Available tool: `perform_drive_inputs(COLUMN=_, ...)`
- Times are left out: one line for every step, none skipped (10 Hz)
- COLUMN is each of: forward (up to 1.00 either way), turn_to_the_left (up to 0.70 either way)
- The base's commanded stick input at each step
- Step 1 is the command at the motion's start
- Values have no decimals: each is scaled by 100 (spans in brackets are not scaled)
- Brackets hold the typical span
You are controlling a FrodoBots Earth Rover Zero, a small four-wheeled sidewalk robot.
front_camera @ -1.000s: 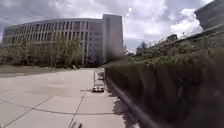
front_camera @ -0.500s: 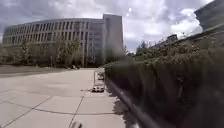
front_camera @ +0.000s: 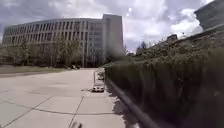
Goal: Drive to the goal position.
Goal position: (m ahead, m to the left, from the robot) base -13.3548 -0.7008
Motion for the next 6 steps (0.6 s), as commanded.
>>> perform_drive_inputs(forward=6, turn_to_the_left=0)
perform_drive_inputs(forward=6, turn_to_the_left=0)
perform_drive_inputs(forward=6, turn_to_the_left=0)
perform_drive_inputs(forward=5, turn_to_the_left=0)
perform_drive_inputs(forward=5, turn_to_the_left=0)
perform_drive_inputs(forward=6, turn_to_the_left=0)
